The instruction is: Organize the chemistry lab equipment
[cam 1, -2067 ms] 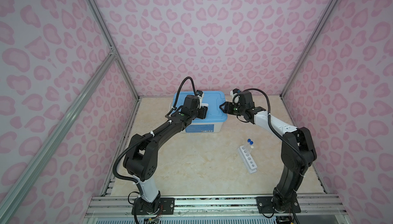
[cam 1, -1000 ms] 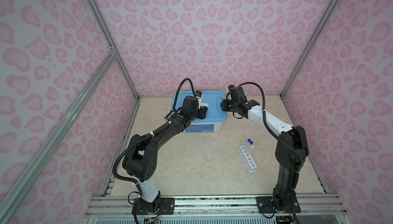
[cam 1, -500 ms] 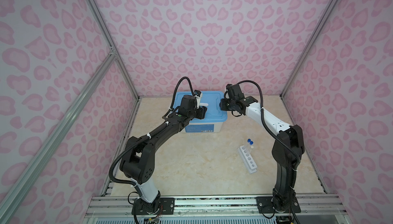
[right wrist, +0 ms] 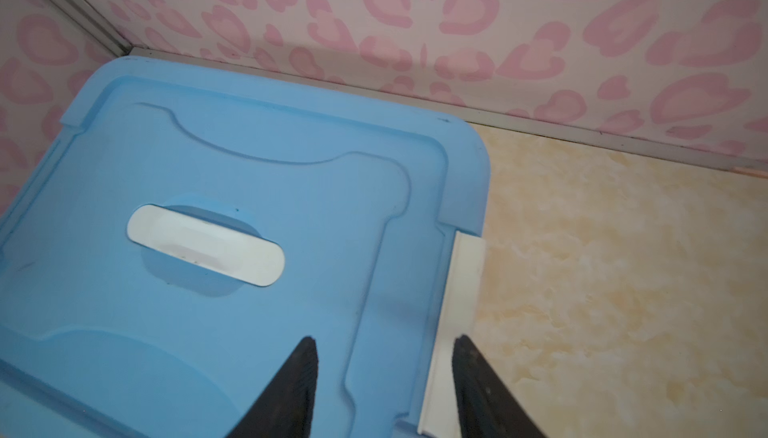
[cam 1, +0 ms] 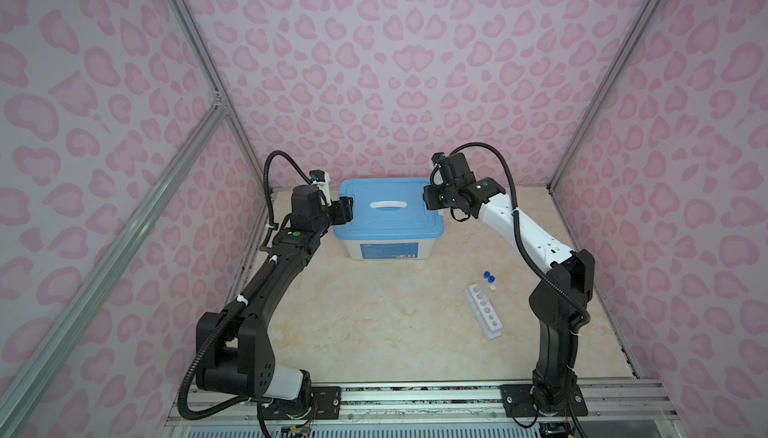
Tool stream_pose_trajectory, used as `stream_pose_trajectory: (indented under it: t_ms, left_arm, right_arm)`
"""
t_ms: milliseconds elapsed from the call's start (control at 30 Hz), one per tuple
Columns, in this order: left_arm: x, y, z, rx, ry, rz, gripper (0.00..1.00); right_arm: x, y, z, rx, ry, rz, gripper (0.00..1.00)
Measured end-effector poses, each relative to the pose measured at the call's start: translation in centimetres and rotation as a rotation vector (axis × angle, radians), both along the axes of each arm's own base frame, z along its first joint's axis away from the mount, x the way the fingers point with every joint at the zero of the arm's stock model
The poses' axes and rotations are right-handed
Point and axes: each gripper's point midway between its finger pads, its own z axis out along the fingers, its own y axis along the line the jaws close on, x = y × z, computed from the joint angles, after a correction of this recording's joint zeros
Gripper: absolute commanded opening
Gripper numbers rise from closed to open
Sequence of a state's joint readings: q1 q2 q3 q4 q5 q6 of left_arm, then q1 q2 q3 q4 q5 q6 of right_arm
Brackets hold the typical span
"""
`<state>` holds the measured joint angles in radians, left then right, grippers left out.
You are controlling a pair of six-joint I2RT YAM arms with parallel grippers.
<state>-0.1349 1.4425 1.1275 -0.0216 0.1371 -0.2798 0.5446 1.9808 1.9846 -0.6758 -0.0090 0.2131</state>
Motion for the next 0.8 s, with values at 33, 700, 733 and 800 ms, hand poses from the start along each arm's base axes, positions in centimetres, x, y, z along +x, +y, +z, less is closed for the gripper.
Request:
stream_pose_trajectory:
  t_ms: [33, 700, 733, 800]
  left_arm:
    - [-0.1, 0.8, -0.3, -0.014, 0.008, 0.021, 0.75]
    - [1.3, 5.6, -5.1, -0.209, 0.123, 0.135, 0.86]
    - [1.5, 5.4, -5.3, -0.214, 0.13, 0.124, 0.86]
    - [2.0, 5.2, -5.9, -0.223, 0.142, 0.105, 0.87]
  right_arm:
    - [-0.4, 0.9, 0.1, -0.007, -0.006, 0.029, 0.53]
    - [-1.2, 14.3, -2.9, -0.067, -0.072, 0.376, 0.54]
    - [-1.3, 14.4, -3.4, -0.075, -0.063, 0.382, 0.54]
    - [-1.5, 14.5, -4.3, -0.088, -0.042, 0.392, 0.54]
